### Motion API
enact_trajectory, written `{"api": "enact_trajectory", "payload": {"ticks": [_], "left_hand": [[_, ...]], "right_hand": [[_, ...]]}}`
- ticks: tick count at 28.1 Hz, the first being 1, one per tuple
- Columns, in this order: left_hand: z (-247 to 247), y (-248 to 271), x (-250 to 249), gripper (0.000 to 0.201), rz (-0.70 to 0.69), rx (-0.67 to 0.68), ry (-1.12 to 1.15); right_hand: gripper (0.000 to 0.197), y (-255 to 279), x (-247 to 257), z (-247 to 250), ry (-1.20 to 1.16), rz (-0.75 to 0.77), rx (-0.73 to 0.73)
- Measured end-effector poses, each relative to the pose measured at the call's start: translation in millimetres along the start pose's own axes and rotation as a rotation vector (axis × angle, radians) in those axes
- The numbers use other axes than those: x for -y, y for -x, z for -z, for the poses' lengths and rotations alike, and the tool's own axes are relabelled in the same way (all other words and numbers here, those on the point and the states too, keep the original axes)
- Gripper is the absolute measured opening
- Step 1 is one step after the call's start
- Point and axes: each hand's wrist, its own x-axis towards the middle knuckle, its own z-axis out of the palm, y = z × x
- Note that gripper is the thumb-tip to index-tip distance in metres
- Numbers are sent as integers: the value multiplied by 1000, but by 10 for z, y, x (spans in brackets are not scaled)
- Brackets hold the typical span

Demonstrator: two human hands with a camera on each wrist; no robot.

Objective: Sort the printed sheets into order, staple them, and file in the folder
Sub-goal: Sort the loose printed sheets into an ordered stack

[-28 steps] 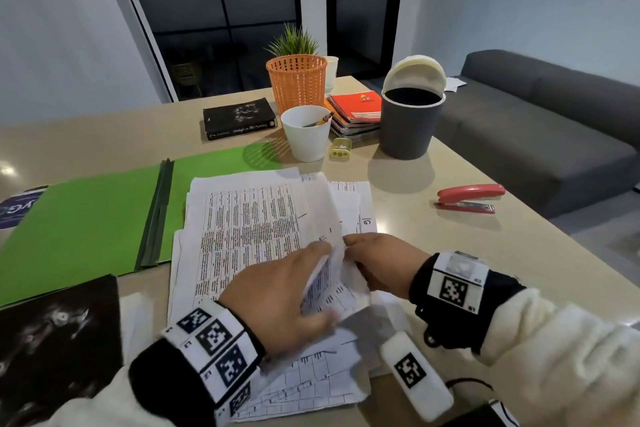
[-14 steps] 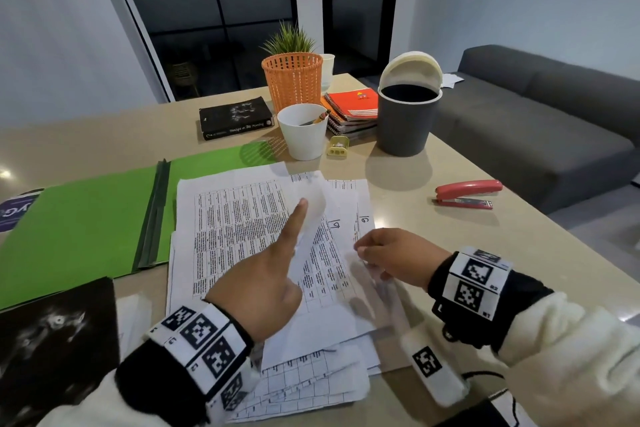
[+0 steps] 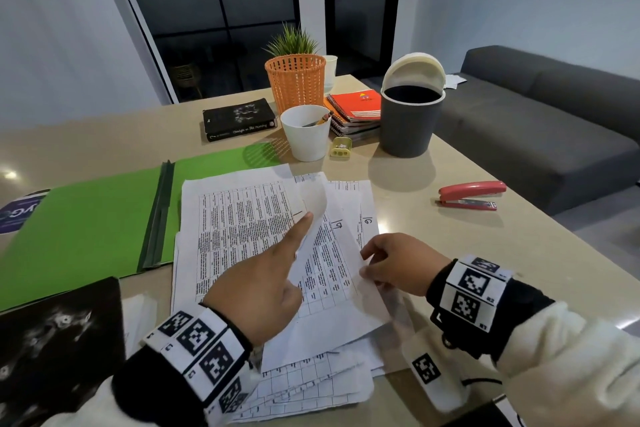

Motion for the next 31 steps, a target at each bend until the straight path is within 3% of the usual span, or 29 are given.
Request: {"api": "enact_trajectory", "payload": {"ticks": [4,10,17,22,31], "left_hand": [[-25,-12,54,85,-8,-13,11],[-6,2,9,84,-8,-38,21],[9,14,0,83,-18,-49,2],[18,7,7,77,1,-56,-19],[119,-27,80,65,-34,-102,40]], "right_hand": [[30,34,45,11,57,73,-20],[25,36,85,-22,-21,63,26],[28,29,85,-82,73,36,137],[14,39,118,-58,110,106,88],[20,57,139,329,224,130,-123]]}}
